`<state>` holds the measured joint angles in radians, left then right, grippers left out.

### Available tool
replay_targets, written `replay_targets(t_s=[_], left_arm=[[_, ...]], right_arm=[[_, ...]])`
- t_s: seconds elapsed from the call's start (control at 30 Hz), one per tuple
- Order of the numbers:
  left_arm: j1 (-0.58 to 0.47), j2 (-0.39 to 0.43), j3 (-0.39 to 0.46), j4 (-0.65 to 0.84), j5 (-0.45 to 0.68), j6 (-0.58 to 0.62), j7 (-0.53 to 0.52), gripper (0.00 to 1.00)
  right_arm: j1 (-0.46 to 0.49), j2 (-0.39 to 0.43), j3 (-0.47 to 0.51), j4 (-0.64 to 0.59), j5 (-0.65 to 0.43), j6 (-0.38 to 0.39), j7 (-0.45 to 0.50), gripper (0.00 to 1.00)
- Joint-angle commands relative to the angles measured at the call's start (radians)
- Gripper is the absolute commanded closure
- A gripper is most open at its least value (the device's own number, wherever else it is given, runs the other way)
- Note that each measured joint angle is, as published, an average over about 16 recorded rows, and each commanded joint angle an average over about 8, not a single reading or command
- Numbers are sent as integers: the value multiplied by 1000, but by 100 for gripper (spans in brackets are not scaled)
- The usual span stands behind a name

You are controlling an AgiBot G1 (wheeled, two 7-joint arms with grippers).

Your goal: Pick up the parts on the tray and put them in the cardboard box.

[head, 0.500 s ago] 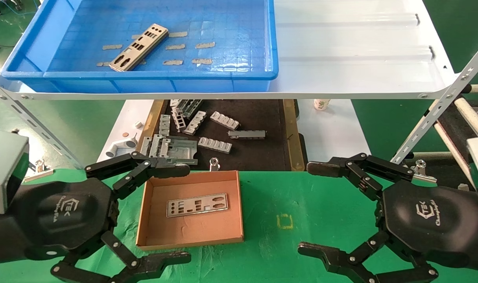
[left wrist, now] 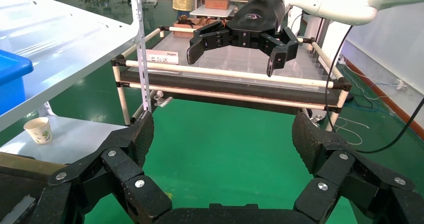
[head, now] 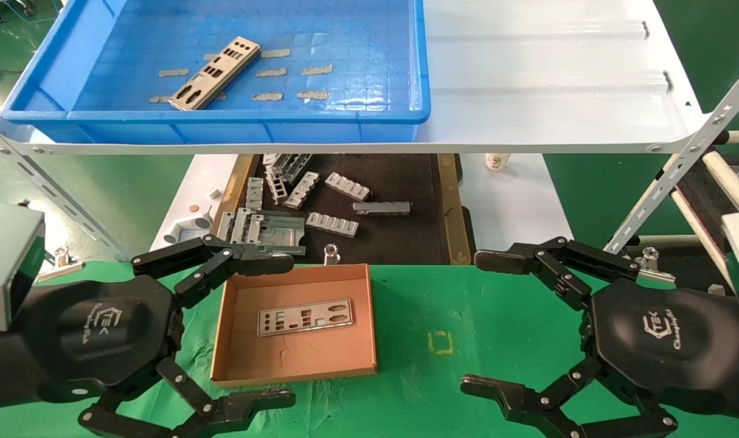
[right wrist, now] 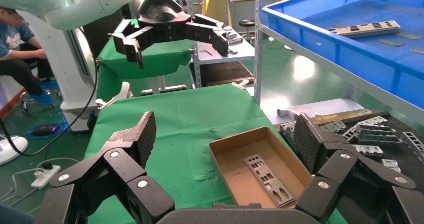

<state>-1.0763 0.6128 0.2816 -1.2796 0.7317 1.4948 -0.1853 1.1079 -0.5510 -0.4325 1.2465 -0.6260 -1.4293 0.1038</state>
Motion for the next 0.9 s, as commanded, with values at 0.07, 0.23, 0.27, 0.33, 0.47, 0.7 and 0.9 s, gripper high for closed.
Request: replay_targets(t_s=[0.07, 0.23, 0.27, 0.33, 0.47, 0.7, 0.9], left_arm=[[0, 0, 0, 0, 0, 0, 0, 0], [-8, 5, -1, 9, 6, -15, 0, 0], [-15, 8, -1, 14, 10, -22, 1, 0], [-35, 19, -1, 30, 24, -42, 4, 0], [-110, 60, 6, 96, 68, -94, 7, 0], [-308, 162, 48, 317, 190, -187, 24, 0], [-490, 250, 98, 550, 318, -250, 82, 0]], right_arm=[[0, 0, 0, 0, 0, 0, 0, 52], [0, 0, 0, 0, 0, 0, 0, 98], [0, 0, 0, 0, 0, 0, 0, 100], [0, 0, 0, 0, 0, 0, 0, 100], [0, 0, 0, 0, 0, 0, 0, 100], [0, 0, 0, 0, 0, 0, 0, 100], [0, 0, 0, 0, 0, 0, 0, 100]])
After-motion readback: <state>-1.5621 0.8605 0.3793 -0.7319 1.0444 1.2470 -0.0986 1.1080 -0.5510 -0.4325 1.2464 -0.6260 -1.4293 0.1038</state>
